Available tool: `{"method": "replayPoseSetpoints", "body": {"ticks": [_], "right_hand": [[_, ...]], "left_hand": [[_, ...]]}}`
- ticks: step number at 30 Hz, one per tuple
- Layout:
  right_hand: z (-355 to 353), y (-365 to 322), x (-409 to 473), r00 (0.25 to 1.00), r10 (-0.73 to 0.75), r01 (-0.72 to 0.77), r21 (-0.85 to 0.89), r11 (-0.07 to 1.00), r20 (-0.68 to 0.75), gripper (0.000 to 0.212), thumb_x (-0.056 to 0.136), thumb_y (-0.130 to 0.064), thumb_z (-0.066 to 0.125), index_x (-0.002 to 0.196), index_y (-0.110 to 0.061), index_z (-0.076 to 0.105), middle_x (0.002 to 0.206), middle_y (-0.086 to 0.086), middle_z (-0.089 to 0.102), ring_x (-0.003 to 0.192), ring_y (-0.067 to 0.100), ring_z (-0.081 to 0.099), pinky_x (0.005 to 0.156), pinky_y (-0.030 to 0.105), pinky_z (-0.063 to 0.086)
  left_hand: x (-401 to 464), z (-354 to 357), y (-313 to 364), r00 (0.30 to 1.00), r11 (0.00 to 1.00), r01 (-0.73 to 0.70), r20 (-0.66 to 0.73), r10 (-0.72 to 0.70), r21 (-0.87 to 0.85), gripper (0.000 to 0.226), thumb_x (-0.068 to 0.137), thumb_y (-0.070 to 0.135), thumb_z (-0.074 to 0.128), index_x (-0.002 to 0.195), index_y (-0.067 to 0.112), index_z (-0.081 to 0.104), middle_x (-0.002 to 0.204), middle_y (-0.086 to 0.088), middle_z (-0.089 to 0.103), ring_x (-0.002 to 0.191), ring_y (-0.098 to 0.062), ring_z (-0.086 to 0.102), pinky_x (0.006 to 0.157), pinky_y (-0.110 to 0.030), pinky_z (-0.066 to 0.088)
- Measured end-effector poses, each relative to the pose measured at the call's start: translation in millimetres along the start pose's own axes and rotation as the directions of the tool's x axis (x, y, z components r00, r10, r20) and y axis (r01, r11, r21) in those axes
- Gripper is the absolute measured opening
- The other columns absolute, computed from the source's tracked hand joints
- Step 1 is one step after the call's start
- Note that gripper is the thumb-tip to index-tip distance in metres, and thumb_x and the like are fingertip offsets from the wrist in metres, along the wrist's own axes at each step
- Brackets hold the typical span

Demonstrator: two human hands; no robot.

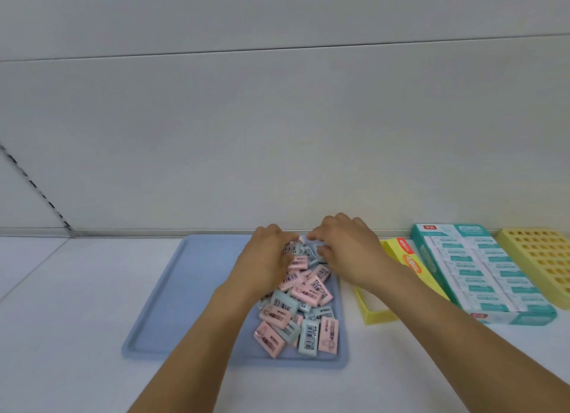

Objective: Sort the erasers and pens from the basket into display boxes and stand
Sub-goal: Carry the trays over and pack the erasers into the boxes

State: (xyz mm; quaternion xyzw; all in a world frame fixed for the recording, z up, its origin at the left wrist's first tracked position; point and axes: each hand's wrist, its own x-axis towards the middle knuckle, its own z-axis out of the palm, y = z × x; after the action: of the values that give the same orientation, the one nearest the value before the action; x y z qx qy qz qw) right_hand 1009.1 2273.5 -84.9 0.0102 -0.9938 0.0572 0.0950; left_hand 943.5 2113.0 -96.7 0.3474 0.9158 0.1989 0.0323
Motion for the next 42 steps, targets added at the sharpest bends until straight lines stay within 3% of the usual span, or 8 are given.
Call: {"method": "replayPoseSetpoints", "body": {"ticks": [8,12,14,18,24,32,36,42], "right_hand": [[7,8,19,0.97,0.064,-0.065,-0.003,0.998,0.233,0.033,0.084,-0.021,0.063,0.116,-0.017,0.052,0.118,0.006,0.05,0.114,0.024,0.04,0.086,0.033,0.035],[2,13,14,0.981,0.066,-0.114,0.263,0.958,0.184,0.03,0.079,-0.015,0.069,0.093,-0.027,0.044,0.098,0.0,0.058,0.091,0.02,0.054,0.076,0.034,0.046],[-6,12,9,0.989,0.144,-0.147,0.489,0.86,0.045,0.026,0.081,-0.007,0.067,0.092,-0.024,0.051,0.087,-0.001,0.06,0.075,0.015,0.056,0.071,0.032,0.048],[-30,2,-13,0.959,0.285,-0.102,0.939,0.328,0.004,0.022,0.08,0.013,0.066,0.091,-0.006,0.066,0.078,0.016,0.067,0.067,0.022,0.068,0.066,0.029,0.058],[-40,-5,-42,0.966,0.238,0.015,0.937,0.349,-0.104,0.03,0.074,0.019,0.068,0.079,-0.011,0.07,0.093,0.004,0.074,0.088,0.017,0.071,0.078,0.021,0.055],[-42,3,-64,0.936,0.279,0.002,0.798,0.603,-0.213,0.027,0.075,-0.006,0.08,0.091,-0.025,0.071,0.081,-0.008,0.072,0.076,0.006,0.067,0.073,0.018,0.054],[-40,24,-72,0.922,0.247,-0.077,0.483,0.872,-0.298,0.015,0.08,-0.008,0.071,0.074,-0.022,0.069,0.07,-0.01,0.066,0.069,0.008,0.06,0.068,0.025,0.05],[-28,36,-77,0.982,0.171,-0.136,0.326,0.936,-0.08,0.011,0.089,-0.016,0.064,0.089,-0.021,0.073,0.083,-0.013,0.061,0.08,0.01,0.058,0.077,0.03,0.048]], "left_hand": [[-10,-6,-10,0.975,0.949,0.165,-0.102,-0.198,-0.267,0.005,0.095,0.021,0.056,0.098,0.021,0.06,0.098,0.004,0.061,0.092,-0.015,0.058,0.079,-0.033,0.051],[-24,-17,5,0.883,0.477,0.214,-0.04,-0.468,-0.852,0.009,0.094,0.008,0.052,0.097,0.017,0.052,0.086,-0.004,0.066,0.076,-0.018,0.063,0.065,-0.03,0.052],[-27,-23,12,0.883,0.273,0.241,0.094,-0.459,-0.931,0.006,0.093,0.006,0.051,0.094,0.011,0.053,0.074,-0.006,0.06,0.067,-0.021,0.056,0.055,-0.029,0.046],[-30,-25,22,0.907,0.292,0.327,0.211,-0.366,-0.899,0.022,0.096,0.026,0.055,0.087,0.007,0.061,0.069,-0.005,0.055,0.048,-0.013,0.038,0.039,-0.02,0.028],[-30,-23,36,0.94,0.145,0.302,0.269,-0.208,-0.942,0.017,0.092,0.021,0.062,0.094,0.006,0.07,0.078,-0.002,0.07,0.042,-0.005,0.034,0.036,-0.015,0.02],[-32,-12,54,0.959,0.232,0.219,0.165,-0.232,-0.948,0.016,0.088,0.015,0.067,0.1,0.007,0.072,0.084,-0.005,0.074,0.042,-0.007,0.034,0.038,-0.014,0.028],[-33,-5,63,0.967,0.412,0.21,0.126,-0.222,-0.887,0.006,0.088,0.011,0.067,0.093,0.012,0.07,0.078,-0.004,0.07,0.045,-0.008,0.041,0.042,-0.019,0.04],[-31,11,64,0.976,0.696,0.177,0.031,-0.218,-0.696,0.007,0.091,0.024,0.065,0.091,0.03,0.062,0.092,0.0,0.064,0.051,-0.008,0.053,0.051,-0.024,0.049]]}}
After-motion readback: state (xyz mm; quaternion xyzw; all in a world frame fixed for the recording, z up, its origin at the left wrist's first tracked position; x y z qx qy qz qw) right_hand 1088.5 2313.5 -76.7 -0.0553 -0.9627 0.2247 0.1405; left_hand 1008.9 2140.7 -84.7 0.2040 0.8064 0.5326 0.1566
